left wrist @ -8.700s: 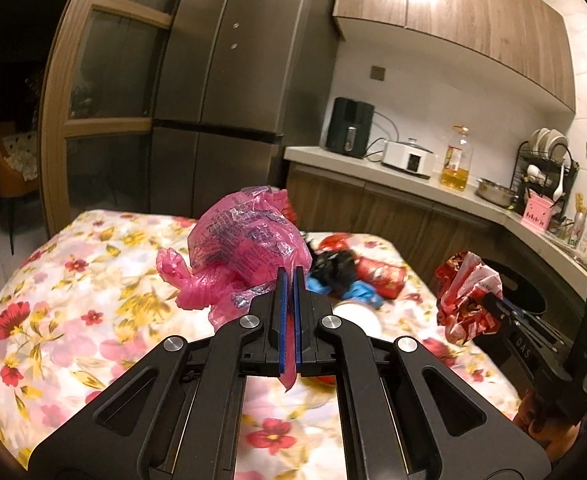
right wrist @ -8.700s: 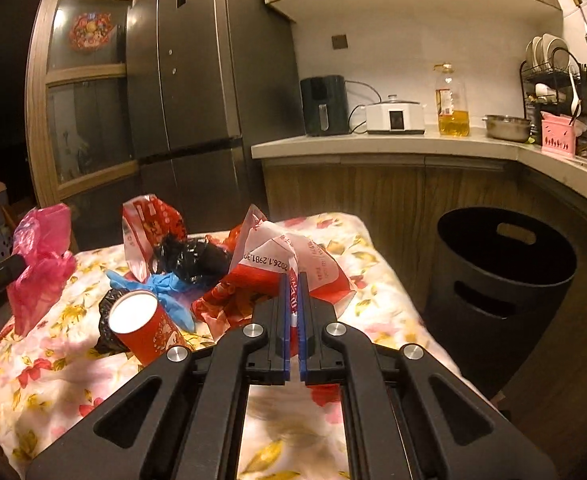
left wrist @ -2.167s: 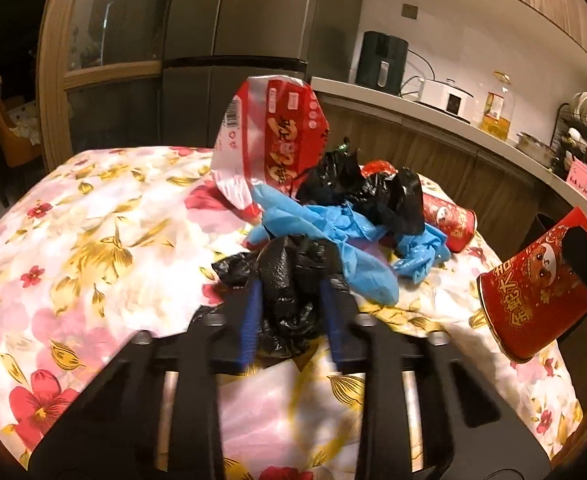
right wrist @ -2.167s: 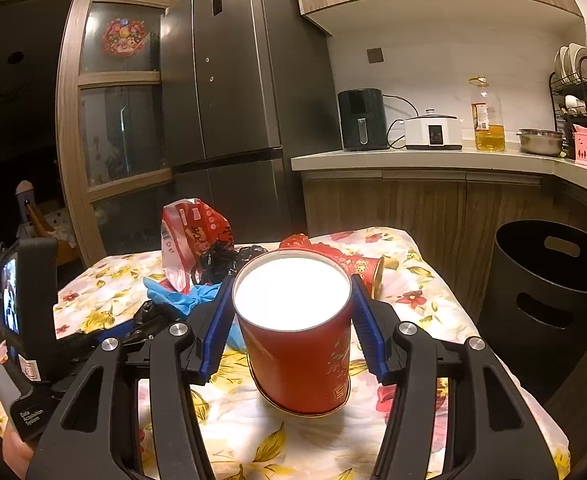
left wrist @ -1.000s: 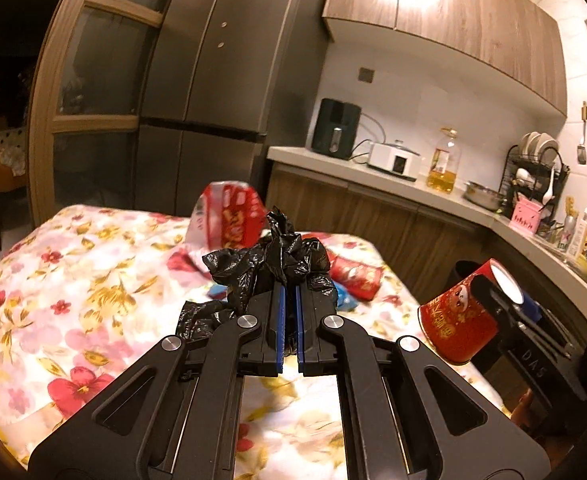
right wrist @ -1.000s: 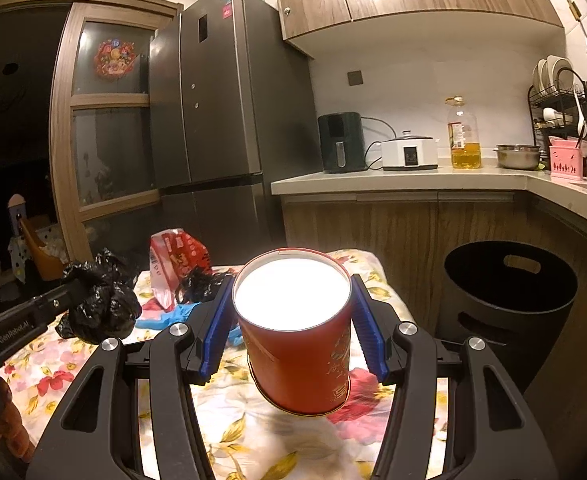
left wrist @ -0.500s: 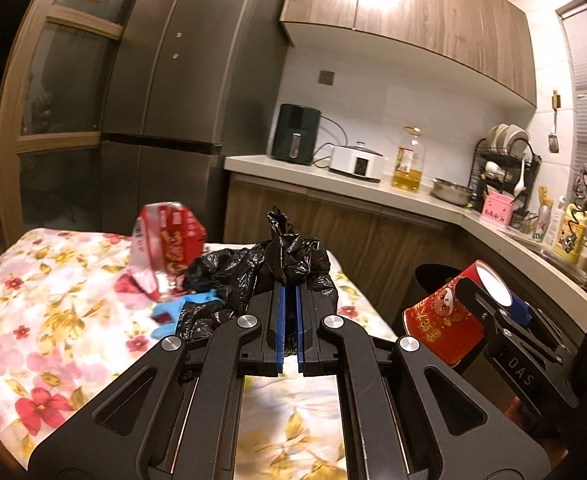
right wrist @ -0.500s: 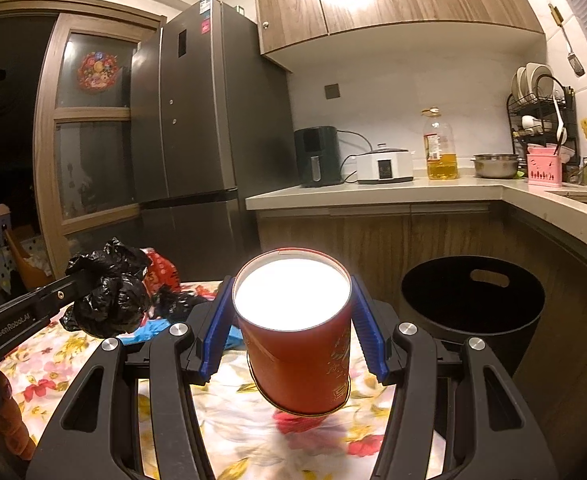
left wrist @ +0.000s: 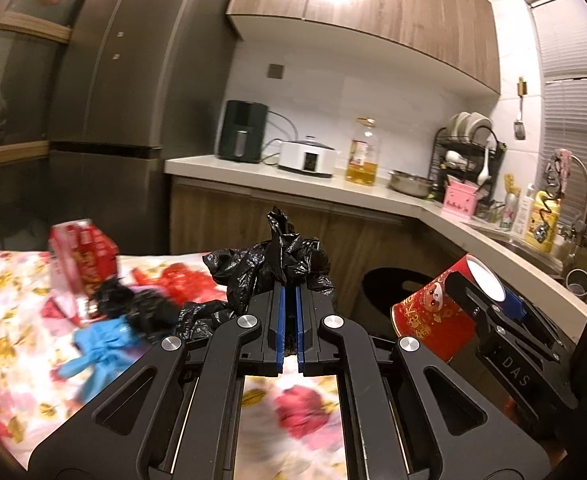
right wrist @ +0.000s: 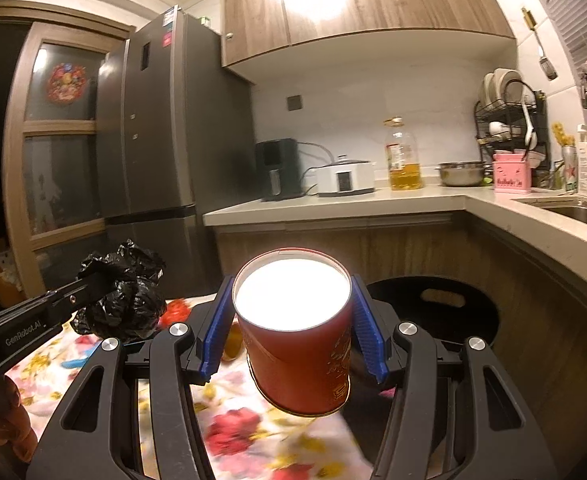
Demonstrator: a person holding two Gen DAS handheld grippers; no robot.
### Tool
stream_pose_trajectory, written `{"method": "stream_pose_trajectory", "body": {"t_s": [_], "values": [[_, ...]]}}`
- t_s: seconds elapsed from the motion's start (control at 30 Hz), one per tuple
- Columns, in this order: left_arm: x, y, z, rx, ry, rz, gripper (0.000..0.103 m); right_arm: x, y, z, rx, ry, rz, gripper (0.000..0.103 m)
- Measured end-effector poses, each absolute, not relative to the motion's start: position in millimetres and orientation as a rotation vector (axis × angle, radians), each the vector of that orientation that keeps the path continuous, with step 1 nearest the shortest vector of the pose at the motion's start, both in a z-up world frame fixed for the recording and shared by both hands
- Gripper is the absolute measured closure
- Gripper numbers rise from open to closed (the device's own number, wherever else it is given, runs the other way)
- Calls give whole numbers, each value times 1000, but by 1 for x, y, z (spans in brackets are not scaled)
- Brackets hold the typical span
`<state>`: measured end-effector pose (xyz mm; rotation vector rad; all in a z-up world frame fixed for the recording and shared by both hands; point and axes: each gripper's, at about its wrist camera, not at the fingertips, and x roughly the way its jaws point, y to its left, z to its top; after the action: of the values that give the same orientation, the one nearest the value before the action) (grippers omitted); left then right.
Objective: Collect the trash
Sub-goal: 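Carry the black bag and red cup with both tools over the black bin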
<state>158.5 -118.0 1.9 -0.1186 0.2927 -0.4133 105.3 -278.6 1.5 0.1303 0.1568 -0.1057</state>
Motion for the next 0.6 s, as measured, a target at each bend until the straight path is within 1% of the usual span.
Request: {"method": "stream_pose_trajectory", "body": {"t_s": [0.33, 0.6], "values": [[187, -191, 15, -114, 280, -557, 100, 119, -342, 12, 151, 126, -253, 48], [214, -243, 7, -100, 305, -636, 100, 133, -372, 10, 147, 133, -311, 48]]}}
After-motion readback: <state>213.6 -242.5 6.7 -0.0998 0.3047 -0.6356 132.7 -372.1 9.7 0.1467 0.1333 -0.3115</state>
